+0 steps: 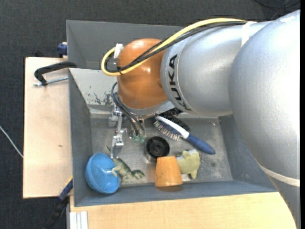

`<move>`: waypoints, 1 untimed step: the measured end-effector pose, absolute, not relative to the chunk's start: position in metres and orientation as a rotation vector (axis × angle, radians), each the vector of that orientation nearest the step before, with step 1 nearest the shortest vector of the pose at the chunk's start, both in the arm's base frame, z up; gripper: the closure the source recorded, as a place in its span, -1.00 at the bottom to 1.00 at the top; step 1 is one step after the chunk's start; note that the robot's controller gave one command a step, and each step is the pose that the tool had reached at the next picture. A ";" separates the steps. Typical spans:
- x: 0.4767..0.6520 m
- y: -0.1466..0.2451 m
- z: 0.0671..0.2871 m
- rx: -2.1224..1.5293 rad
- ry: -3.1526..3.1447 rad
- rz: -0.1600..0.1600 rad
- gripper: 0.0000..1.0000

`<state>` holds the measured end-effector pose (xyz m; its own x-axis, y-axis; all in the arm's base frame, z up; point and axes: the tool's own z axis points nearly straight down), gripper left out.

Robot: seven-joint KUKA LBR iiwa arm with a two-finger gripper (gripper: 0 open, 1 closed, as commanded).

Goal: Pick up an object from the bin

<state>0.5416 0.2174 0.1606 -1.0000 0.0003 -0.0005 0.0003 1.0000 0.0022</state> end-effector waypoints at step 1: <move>0.503 0.224 0.071 -0.226 3.125 0.011 -1.00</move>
Offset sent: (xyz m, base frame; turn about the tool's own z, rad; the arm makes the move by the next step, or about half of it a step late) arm -0.0397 0.0022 -0.0906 -0.1429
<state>0.5034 0.2237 0.0715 -0.9895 -0.1439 -0.0085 -0.1440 0.9896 0.0067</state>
